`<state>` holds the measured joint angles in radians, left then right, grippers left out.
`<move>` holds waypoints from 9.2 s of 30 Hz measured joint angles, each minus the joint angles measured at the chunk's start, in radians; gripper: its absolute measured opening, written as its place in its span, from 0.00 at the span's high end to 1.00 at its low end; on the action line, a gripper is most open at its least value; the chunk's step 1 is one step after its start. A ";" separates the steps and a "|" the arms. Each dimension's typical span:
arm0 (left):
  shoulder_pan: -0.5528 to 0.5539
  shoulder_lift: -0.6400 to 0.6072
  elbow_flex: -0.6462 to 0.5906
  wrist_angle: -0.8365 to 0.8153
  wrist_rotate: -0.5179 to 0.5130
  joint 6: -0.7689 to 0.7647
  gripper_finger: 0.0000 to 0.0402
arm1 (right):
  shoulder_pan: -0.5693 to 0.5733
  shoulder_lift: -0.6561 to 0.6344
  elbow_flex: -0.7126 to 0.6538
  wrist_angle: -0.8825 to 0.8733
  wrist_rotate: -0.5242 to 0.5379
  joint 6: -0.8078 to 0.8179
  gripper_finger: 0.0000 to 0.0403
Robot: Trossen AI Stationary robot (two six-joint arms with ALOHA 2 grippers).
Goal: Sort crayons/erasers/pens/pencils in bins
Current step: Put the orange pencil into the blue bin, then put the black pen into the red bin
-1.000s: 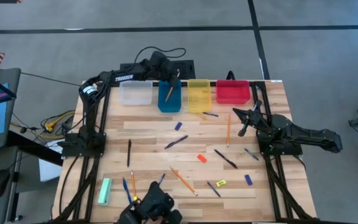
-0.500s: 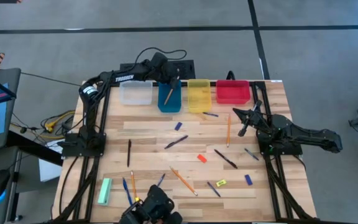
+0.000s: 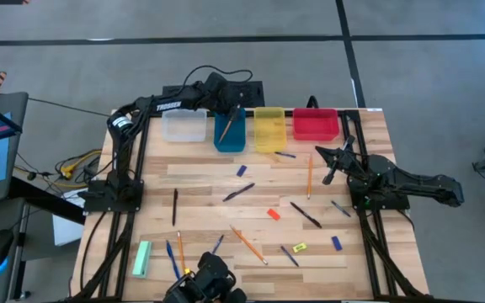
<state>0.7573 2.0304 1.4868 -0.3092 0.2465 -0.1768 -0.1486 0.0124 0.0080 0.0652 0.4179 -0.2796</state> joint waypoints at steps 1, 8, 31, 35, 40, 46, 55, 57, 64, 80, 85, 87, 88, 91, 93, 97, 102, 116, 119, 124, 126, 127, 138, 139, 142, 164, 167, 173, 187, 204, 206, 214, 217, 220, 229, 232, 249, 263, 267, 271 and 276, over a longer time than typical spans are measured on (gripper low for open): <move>-0.003 0.000 0.000 0.000 -0.004 0.000 0.90 | 0.000 0.000 0.000 0.000 0.000 0.000 0.96; -0.012 0.000 0.000 -0.002 -0.008 0.003 0.80 | 0.000 0.000 0.000 0.000 0.000 0.000 0.96; -0.175 -0.345 -0.333 0.359 -0.083 0.266 1.00 | 0.000 0.000 0.000 0.000 0.000 0.000 0.96; -0.247 -0.456 -0.552 0.619 -0.055 0.231 1.00 | 0.000 0.000 0.000 0.000 -0.001 0.000 0.96; -0.354 -0.566 -0.798 0.911 -0.022 0.218 1.00 | 0.000 0.000 0.000 0.000 -0.002 0.000 0.96; -0.448 -0.629 -1.021 1.192 -0.023 0.240 1.00 | 0.000 0.000 0.000 0.002 -0.006 0.001 0.96; -0.432 -0.636 -1.261 1.543 -0.023 0.223 1.00 | 0.027 0.000 0.000 0.048 -0.074 0.078 0.96; -0.426 -0.636 -1.286 1.582 -0.023 0.211 1.00 | 0.032 0.000 0.000 0.054 -0.076 0.096 0.96; -0.403 -0.636 -1.284 1.593 -0.021 0.194 1.00 | 0.033 0.001 0.007 0.051 -0.096 0.197 0.97; -0.351 -0.635 -1.254 1.604 0.063 0.129 1.00 | 0.142 0.468 0.168 -0.122 -0.026 0.486 0.89; -0.319 -0.635 -1.254 1.614 0.124 0.083 1.00 | 0.181 0.628 0.257 -0.201 -0.026 0.575 0.85; -0.312 -0.635 -1.254 1.614 0.124 0.077 1.00 | 0.197 0.675 0.297 -0.245 -0.026 0.621 0.83; -0.310 -0.635 -1.254 1.613 0.124 0.077 1.00 | 0.203 0.698 0.315 -0.270 -0.026 0.640 0.82; -0.309 -0.635 -1.254 1.582 0.103 0.094 1.00 | 0.224 0.770 0.369 -0.340 -0.026 0.703 0.79; -0.308 -0.635 -1.254 1.540 0.058 0.113 1.00 | 0.238 0.812 0.408 -0.405 -0.027 0.757 0.75; -0.308 -0.634 -1.254 1.493 -0.002 0.139 1.00 | 0.265 0.899 0.489 -0.559 -0.069 0.885 0.66; -0.308 -0.634 -1.254 1.488 -0.008 0.146 1.00 | 0.311 1.027 0.585 -0.655 -0.181 1.018 0.56; -0.309 -0.634 -1.254 1.441 -0.008 0.147 1.00 | 0.447 1.437 0.766 -0.725 -0.360 1.301 0.56; -0.309 -0.634 -1.255 1.432 -0.008 0.147 1.00 | 0.456 1.492 0.792 -0.762 -0.363 1.325 0.56; -0.309 -0.634 -1.255 1.434 -0.007 0.143 1.00 | 0.454 1.561 0.806 -0.786 -0.369 1.328 0.57; -0.309 -0.634 -1.255 1.434 -0.007 0.142 1.00 | 0.454 1.583 0.808 -0.776 -0.368 1.328 0.58; -0.309 -0.634 -1.255 1.434 -0.007 0.142 1.00 | 0.454 1.594 0.808 -0.777 -0.368 1.328 0.59; -0.309 -0.634 -1.255 1.439 -0.006 0.130 1.00 | 0.431 1.625 0.809 -0.755 -0.367 1.287 0.74; -0.309 -0.634 -1.255 1.442 -0.005 0.121 1.00 | 0.427 1.625 0.808 -0.752 -0.368 1.281 0.75; -0.309 -0.634 -1.255 1.456 0.006 0.112 1.00 | 0.419 1.626 0.807 -0.746 -0.368 1.259 0.79; -0.309 -0.634 -1.255 1.495 0.046 0.074 1.00 | 0.386 1.496 0.819 -0.759 -0.328 1.140 0.84; -0.309 -0.634 -1.255 1.495 0.046 0.074 1.00 | 0.360 1.455 0.863 -0.778 -0.299 1.087 0.84; -0.309 -0.634 -1.255 1.495 0.046 0.075 1.00 | 0.250 1.384 0.992 -0.834 -0.235 0.892 0.84; -0.310 -0.634 -1.254 1.495 0.045 0.075 1.00 | -0.142 1.411 1.182 -0.723 -0.128 0.305 0.84; -0.310 -0.634 -1.254 1.487 0.042 0.098 1.00 | -0.224 1.483 1.135 -0.694 -0.396 0.110 0.84; -0.310 -0.634 -1.254 1.487 0.042 0.102 1.00 | -0.222 1.484 1.092 -0.668 -0.402 0.110 0.84; -0.310 -0.634 -1.254 1.478 0.060 0.101 1.00 | -0.198 1.362 0.808 -0.379 -0.459 0.146 0.88; -0.310 -0.634 -1.254 1.477 0.063 0.101 1.00 | -0.191 1.269 0.681 -0.236 -0.473 0.164 0.91; -0.310 -0.634 -1.254 1.477 0.063 0.105 1.00 | -0.197 1.186 0.575 -0.108 -0.473 0.208 0.93; -0.310 -0.634 -1.254 1.477 0.062 0.106 1.00 | -0.270 1.178 0.433 0.006 -0.426 0.306 0.81; -0.310 -0.634 -1.254 1.477 0.057 0.106 1.00 | -0.292 1.228 0.422 0.063 -0.426 0.299 0.74; -0.310 -0.634 -1.254 1.478 0.056 0.112 1.00 | -0.426 1.488 0.439 0.208 -0.432 0.136 0.45; -0.310 -0.634 -1.254 1.478 0.057 0.113 1.00 | -0.423 1.552 0.481 0.171 -0.570 0.137 0.75; -0.310 -0.634 -1.254 1.478 0.057 0.116 1.00 | -0.406 1.531 0.481 0.138 -0.579 0.152 0.83; -0.310 -0.634 -1.254 1.477 0.057 0.116 1.00 | -0.386 1.513 0.482 0.093 -0.579 0.167 0.86; -0.310 -0.634 -1.254 1.477 0.057 0.116 1.00 | -0.356 1.490 0.482 0.057 -0.579 0.213 0.84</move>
<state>0.4477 1.3960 0.2329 1.1683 0.3035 -0.0605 -0.5044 1.5021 0.4898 0.1219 -0.1611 -0.0664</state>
